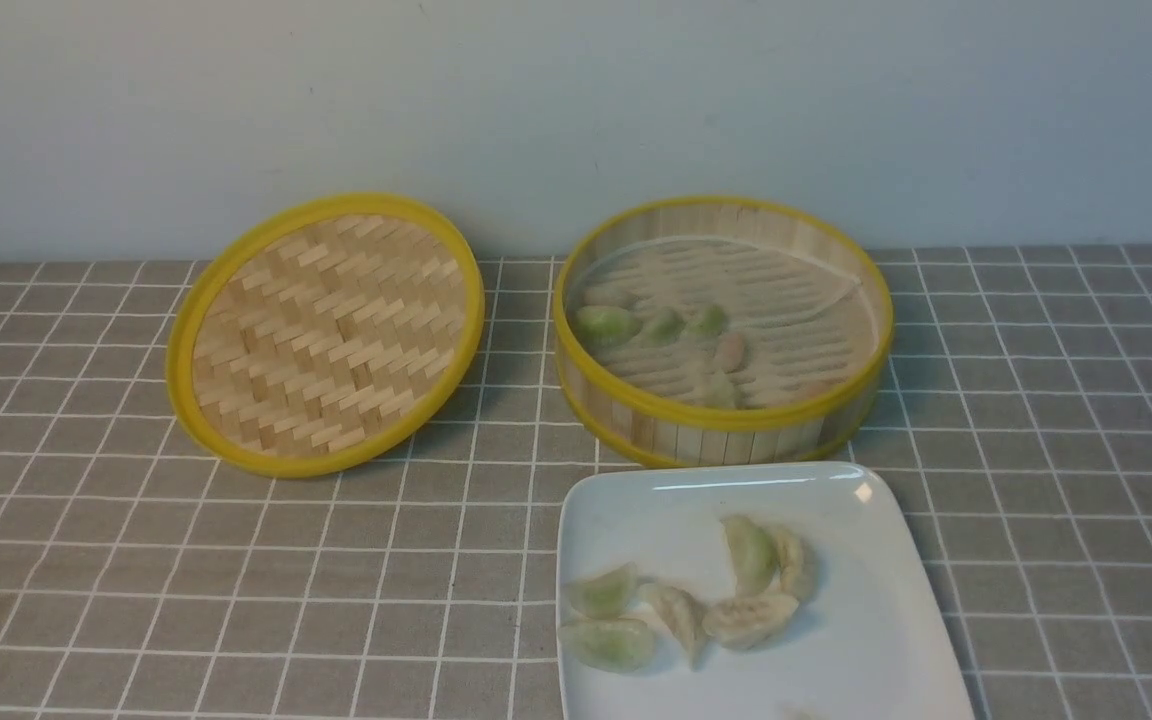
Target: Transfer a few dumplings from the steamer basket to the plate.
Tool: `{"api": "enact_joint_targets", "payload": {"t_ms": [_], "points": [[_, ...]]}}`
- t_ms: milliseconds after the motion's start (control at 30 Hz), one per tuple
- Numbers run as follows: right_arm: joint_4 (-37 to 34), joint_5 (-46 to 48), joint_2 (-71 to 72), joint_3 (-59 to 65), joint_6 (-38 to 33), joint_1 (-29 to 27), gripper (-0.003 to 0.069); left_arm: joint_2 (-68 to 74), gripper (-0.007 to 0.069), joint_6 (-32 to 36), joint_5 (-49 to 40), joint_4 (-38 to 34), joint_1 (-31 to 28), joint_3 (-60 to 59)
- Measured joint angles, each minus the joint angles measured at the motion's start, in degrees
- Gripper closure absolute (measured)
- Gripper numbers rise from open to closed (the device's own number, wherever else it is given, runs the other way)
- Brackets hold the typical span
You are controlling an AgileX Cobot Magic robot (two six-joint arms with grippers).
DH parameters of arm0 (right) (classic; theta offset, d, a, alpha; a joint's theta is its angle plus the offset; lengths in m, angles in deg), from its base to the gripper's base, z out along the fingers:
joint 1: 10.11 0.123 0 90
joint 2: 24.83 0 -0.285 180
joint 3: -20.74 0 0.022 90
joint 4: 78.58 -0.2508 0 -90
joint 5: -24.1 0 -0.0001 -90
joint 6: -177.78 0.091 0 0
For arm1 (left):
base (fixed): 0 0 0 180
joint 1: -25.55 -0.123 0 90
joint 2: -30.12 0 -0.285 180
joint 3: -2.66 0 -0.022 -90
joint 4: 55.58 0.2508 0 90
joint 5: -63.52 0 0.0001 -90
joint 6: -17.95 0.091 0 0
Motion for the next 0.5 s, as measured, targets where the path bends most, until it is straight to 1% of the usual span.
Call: {"api": "enact_joint_targets", "payload": {"t_ms": [267,367,500], "points": [[0.0,0.0,0.0,0.0,0.06,0.0,0.0672,-4.37,0.0629,-0.05,1.18,-0.12,0.0,0.0],[0.0,0.0,0.0,0.0,0.01,0.0,0.0672,-4.4,0.0629,0.13,3.67,0.4,0.0,0.0],[0.0,0.0,0.0,0.0,-0.06,0.0,0.0672,-4.4,0.0629,0.46,9.43,2.53,0.0,-1.09]]}}
